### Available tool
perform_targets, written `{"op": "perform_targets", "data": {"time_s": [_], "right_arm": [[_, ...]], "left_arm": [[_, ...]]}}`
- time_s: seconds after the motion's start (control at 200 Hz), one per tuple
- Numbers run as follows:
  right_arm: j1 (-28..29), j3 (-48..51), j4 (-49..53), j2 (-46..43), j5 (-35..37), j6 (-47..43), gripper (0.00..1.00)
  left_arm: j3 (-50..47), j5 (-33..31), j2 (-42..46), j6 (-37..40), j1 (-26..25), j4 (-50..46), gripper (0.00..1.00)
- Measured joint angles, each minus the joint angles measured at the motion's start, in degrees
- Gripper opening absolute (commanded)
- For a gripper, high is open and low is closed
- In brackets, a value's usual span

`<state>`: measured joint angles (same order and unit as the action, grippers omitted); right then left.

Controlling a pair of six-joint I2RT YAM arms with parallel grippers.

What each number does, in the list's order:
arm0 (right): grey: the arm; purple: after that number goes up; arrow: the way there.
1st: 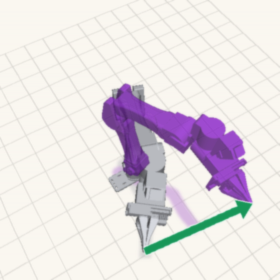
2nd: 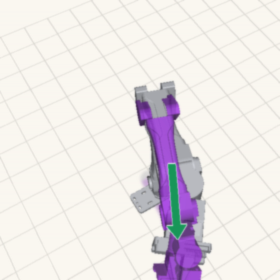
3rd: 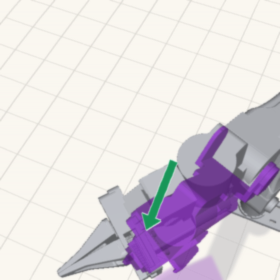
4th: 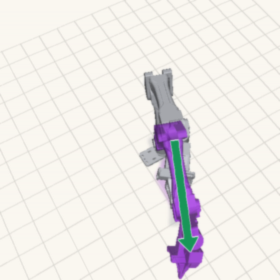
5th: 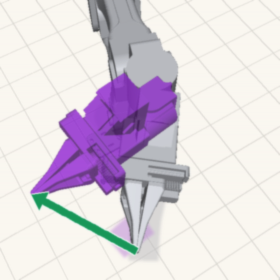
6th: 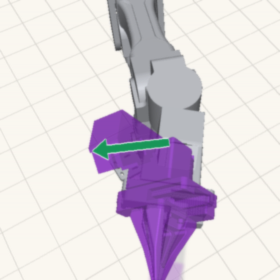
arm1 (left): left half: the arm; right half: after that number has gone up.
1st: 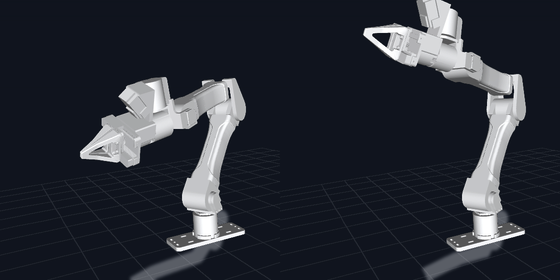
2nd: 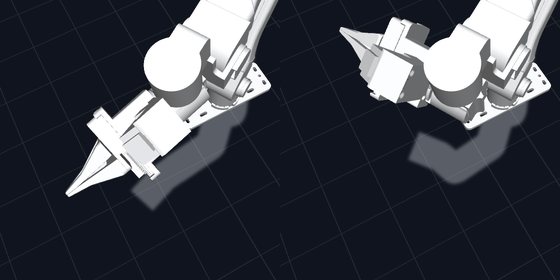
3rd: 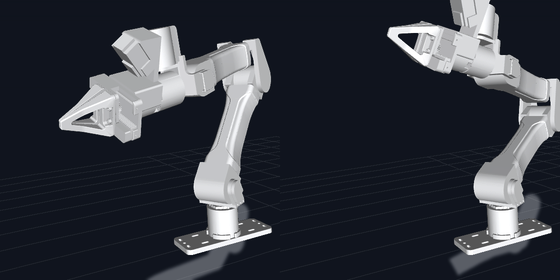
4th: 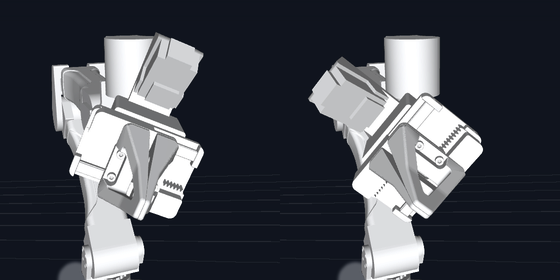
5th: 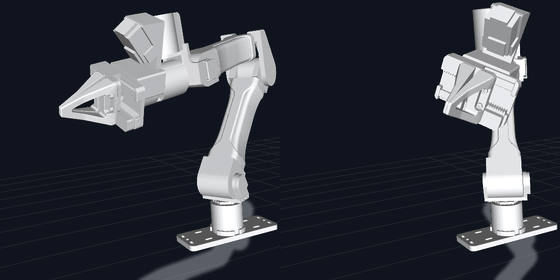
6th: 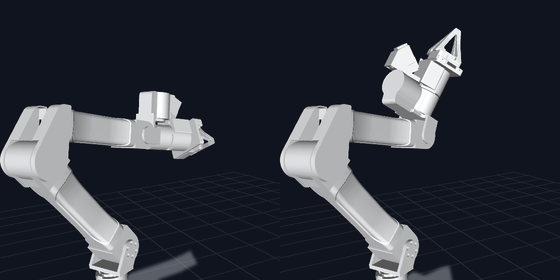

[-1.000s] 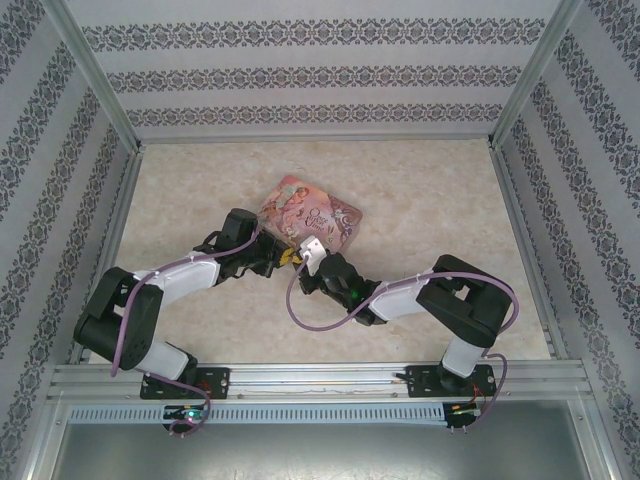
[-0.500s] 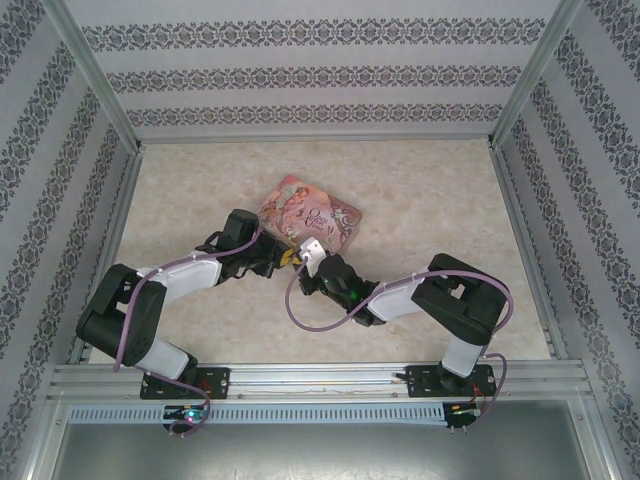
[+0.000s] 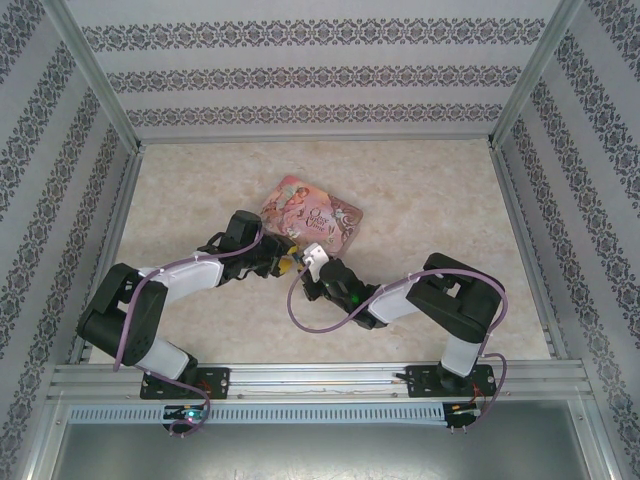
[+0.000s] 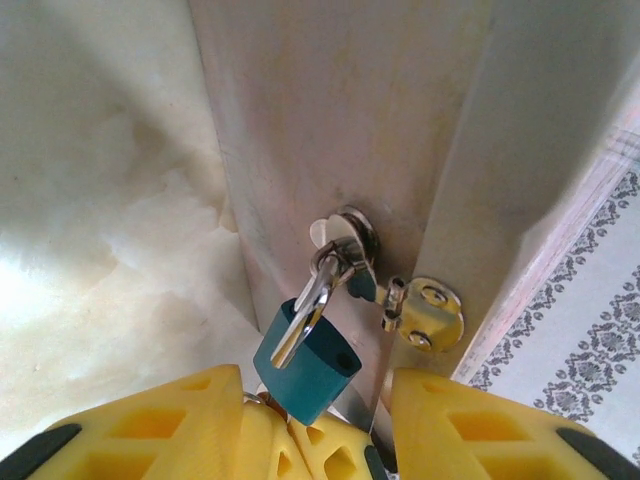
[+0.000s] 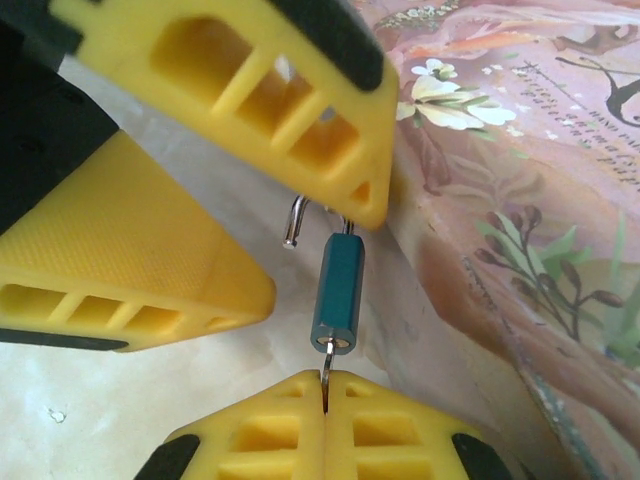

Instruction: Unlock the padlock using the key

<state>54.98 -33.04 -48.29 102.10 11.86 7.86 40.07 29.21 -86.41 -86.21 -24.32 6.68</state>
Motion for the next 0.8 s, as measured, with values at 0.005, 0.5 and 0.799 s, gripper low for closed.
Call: {"op": "perform_targets", "data": {"time_s": [0.005,0.5,0.799], "right_arm": [[0.00,0.02,0.00,0.00,0.04,0.02,0.00],[0.00,5.03,-2.62,-1.36,1.29,5.64,0.00],[-2.43,10.56,-4.92,-6.91,-0.09,14.80,0.00]], "left_arm": [[0.00,0.00,0.00,0.11,0.00,0.00,0.49],[2.19,-3.17,7.17,10.82,0.04,-7.04,0.66],[2.73,-9.20,14.84,18.47,0.42,-12.20,0.74]]}}
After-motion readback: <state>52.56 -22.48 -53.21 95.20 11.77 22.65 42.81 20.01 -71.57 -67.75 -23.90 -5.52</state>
